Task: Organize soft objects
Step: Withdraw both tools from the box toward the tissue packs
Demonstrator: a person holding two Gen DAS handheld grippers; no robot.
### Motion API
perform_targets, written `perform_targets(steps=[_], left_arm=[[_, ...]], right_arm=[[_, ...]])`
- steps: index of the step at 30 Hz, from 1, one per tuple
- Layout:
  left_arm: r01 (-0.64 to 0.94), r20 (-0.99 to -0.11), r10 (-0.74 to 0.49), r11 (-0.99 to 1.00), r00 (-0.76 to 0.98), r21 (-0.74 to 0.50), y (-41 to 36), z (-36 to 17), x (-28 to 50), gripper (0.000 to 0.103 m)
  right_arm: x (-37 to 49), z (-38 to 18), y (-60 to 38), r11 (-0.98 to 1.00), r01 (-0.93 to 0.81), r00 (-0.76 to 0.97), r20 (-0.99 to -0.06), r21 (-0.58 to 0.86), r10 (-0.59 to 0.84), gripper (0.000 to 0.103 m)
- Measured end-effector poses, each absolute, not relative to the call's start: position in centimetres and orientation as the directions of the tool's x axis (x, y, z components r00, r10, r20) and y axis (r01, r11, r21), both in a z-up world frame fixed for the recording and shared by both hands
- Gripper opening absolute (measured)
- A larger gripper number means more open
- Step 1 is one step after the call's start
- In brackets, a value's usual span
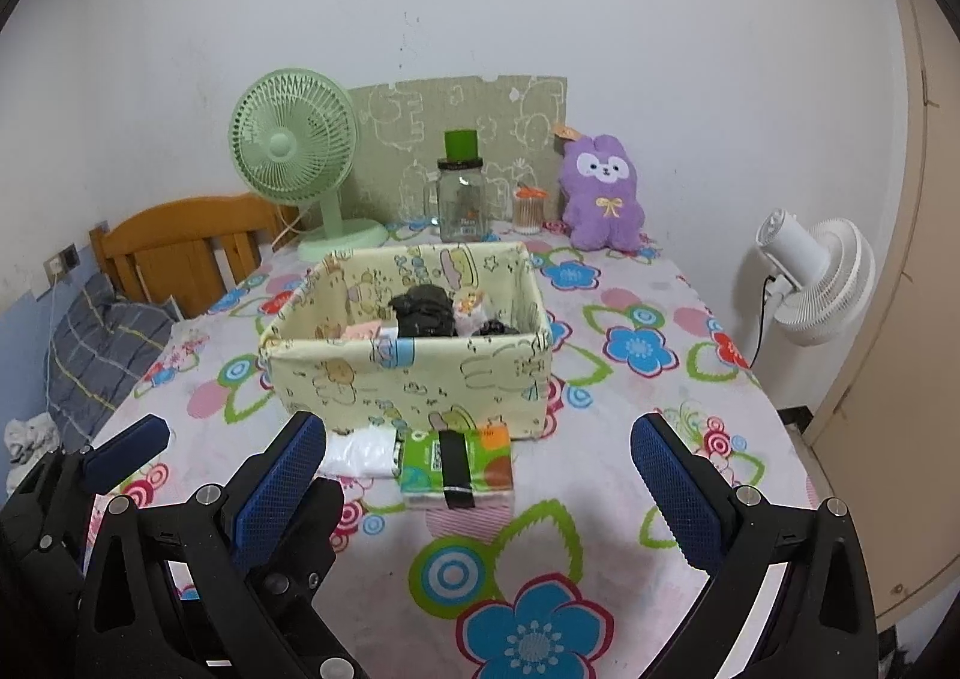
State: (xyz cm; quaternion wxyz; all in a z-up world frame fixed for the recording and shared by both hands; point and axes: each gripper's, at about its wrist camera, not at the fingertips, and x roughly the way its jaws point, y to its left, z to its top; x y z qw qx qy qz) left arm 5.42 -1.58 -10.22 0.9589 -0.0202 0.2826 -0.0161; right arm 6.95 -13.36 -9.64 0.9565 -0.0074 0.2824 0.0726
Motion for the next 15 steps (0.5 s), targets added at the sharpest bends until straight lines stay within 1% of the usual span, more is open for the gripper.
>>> perform_targets(steps=[4, 8, 15], left_arm=[[0.023, -0.555, -0.042, 0.999, 0.831, -0.04, -1.6, -11.2, 5.6, 0.103], [0.025, -0.589, -0.046, 0.999, 0.807, -0.044, -1.5, -12.4, 6.1, 0.103], [0.018, -0.626, -0.046, 0.999, 0.779, -0.051, -1.0, -14.3, 6.9, 0.102]], right_arm=[[7.0, -10.7, -13.0, 0.986, -0.166, 0.818, -0.556, 0.018, 0.148, 0.103], [7.6, -11.8, -12.6, 0.985, -0.172, 0.803, -0.578, 0.006, 0.144, 0.103], [8.7, -13.9, -12.3, 0.98, -0.196, 0.765, -0.622, 0.027, 0.17, 0.103]])
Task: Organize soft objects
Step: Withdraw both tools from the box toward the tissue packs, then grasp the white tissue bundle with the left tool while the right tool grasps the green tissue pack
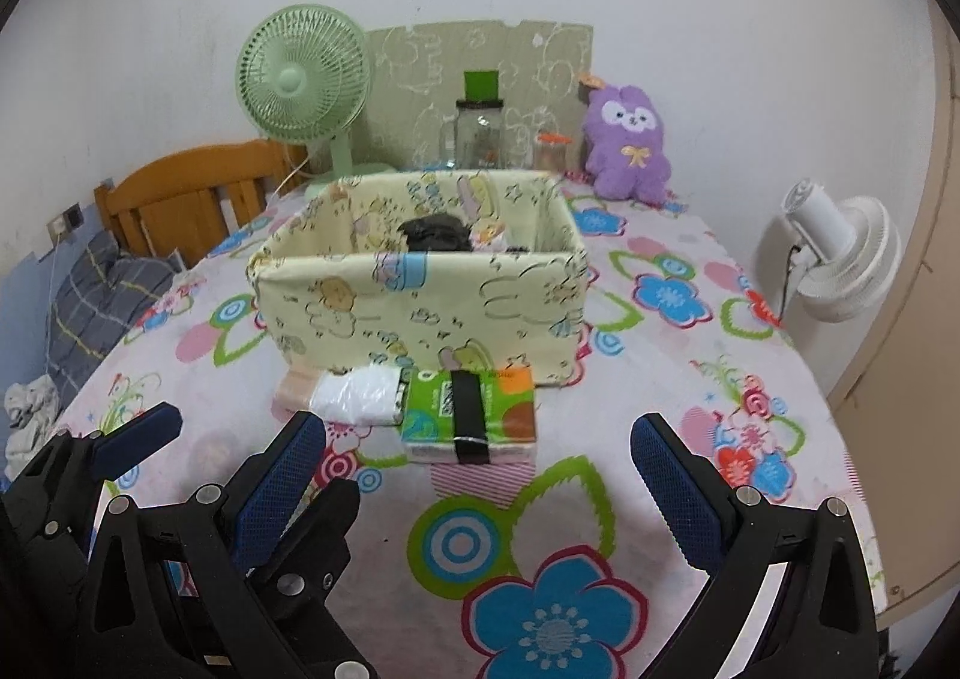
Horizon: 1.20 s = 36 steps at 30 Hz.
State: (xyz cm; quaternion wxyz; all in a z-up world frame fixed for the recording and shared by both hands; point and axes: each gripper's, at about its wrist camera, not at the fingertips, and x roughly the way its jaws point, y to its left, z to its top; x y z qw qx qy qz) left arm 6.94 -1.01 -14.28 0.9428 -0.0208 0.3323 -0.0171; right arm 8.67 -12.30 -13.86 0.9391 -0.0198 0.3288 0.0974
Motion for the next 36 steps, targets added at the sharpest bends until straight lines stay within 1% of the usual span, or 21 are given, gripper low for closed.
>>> perform_targets(steps=[17, 21, 23, 27, 30, 34, 36], left_arm=[[0.007, -0.7, -0.038, 0.999, 0.713, -0.046, -0.1, -17.2, 9.6, 0.101], [0.009, -0.714, -0.038, 0.999, 0.699, -0.045, 0.0, -17.6, 10.3, 0.101], [0.011, -0.722, -0.035, 0.999, 0.691, -0.038, -0.1, -17.8, 10.7, 0.101], [0.02, -0.733, -0.035, 0.999, 0.679, -0.029, -0.3, -18.1, 11.2, 0.101], [0.012, -0.743, -0.026, 1.0, 0.669, -0.024, -0.2, -18.4, 11.8, 0.101], [0.001, -0.758, -0.031, 0.999, 0.651, -0.039, 0.0, -18.7, 12.4, 0.101], [0.004, -0.765, -0.036, 0.999, 0.643, -0.044, -0.1, -18.8, 12.7, 0.101]], right_arm=[[12.0, -17.5, -11.8, 0.981, -0.187, 0.685, -0.708, 0.057, 0.172, 0.101], [13.1, -18.1, -11.6, 0.982, -0.18, 0.668, -0.726, 0.059, 0.166, 0.098], [13.7, -18.5, -11.5, 0.982, -0.181, 0.657, -0.736, 0.059, 0.165, 0.093], [14.6, -19.1, -11.2, 0.981, -0.182, 0.633, -0.756, 0.067, 0.169, 0.091], [15.1, -19.4, -11.1, 0.98, -0.185, 0.619, -0.765, 0.076, 0.176, 0.088], [15.6, -19.7, -11.0, 0.979, -0.188, 0.604, -0.776, 0.084, 0.183, 0.081], [15.7, -19.8, -10.9, 0.976, -0.197, 0.598, -0.777, 0.092, 0.194, 0.076]])
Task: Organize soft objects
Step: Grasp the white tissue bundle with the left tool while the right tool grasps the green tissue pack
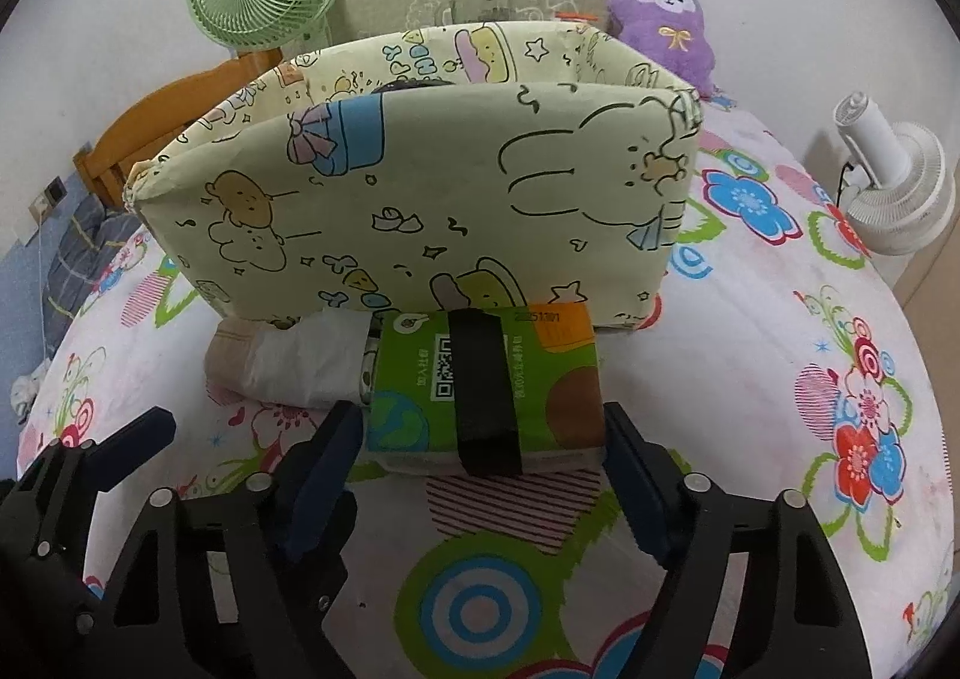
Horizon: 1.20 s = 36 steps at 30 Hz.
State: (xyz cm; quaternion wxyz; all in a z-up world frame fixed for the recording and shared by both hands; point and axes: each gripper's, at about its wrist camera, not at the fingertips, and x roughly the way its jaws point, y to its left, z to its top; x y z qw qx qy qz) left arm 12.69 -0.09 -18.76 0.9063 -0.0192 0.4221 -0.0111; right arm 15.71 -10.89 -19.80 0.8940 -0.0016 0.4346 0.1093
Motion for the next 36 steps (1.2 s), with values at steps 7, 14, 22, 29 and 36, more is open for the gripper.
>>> perform_targets(steps=[7, 14, 22, 29, 36], left_arm=[[0.04, -0.767, -0.058, 0.998, 0.639, -0.042, -0.8, -18.3, 13.5, 0.101], [0.098, -0.769, -0.096, 0.994, 0.632, -0.043, -1.9, -18.0, 14.4, 0.102], [0.165, -0.775, -0.11, 0.986, 0.623, -0.007, -2.7, -17.9, 14.8, 0.102], [0.098, -0.785, -0.069, 0.995, 0.616, -0.011, -0.8, -18.2, 15.7, 0.1], [0.089, -0.791, -0.05, 0.996, 0.61, 0.005, -0.9, -18.7, 16.6, 0.096]], right_arm=[[15.8, -19.4, -11.9, 0.975, -0.178, 0.598, -0.773, 0.131, 0.213, 0.073], [15.3, -18.4, -13.0, 0.982, -0.14, 0.614, -0.767, 0.126, 0.186, 0.073], [15.2, -18.2, -13.7, 0.99, -0.08, 0.614, -0.777, 0.119, 0.143, 0.073], [15.8, -18.6, -14.2, 0.991, -0.035, 0.604, -0.788, 0.128, 0.123, 0.073], [16.1, -18.7, -14.0, 0.99, -0.04, 0.598, -0.791, 0.133, 0.131, 0.073]])
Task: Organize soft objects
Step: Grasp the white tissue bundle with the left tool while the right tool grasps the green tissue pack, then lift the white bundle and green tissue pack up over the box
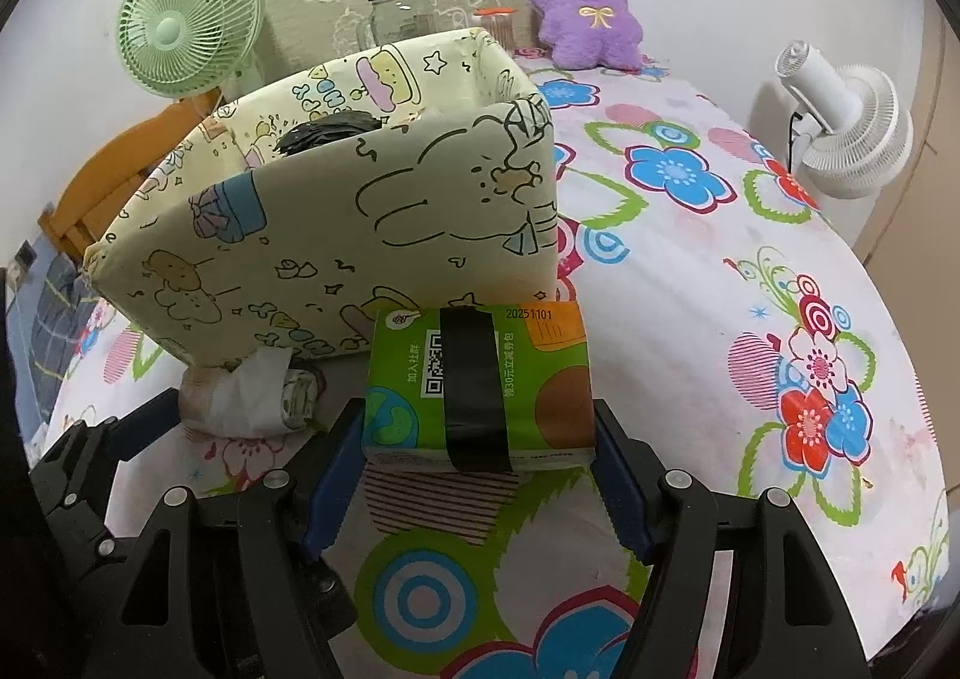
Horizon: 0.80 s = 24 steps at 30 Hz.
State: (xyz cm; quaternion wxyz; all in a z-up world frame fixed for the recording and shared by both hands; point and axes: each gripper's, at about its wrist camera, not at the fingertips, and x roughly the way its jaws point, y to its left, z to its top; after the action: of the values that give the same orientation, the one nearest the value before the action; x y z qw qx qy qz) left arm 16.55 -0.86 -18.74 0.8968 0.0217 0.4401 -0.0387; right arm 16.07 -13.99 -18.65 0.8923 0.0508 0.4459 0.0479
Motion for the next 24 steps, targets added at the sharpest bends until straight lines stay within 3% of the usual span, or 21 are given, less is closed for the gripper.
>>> perform_targets(steps=[13, 24], left_arm=[[0.144, -0.781, -0.095, 0.99, 0.617, -0.007, -1.5, -18.6, 15.7, 0.07], [0.12, -0.776, -0.116, 0.991, 0.62, -0.052, -1.0, -17.9, 14.1, 0.064]], right_arm=[[16.1, -18.9, -13.7, 0.988, -0.053, 0.587, -0.795, 0.148, 0.151, 0.073], [15.0, -18.3, -13.2, 0.986, -0.081, 0.595, -0.786, 0.148, 0.167, 0.073]])
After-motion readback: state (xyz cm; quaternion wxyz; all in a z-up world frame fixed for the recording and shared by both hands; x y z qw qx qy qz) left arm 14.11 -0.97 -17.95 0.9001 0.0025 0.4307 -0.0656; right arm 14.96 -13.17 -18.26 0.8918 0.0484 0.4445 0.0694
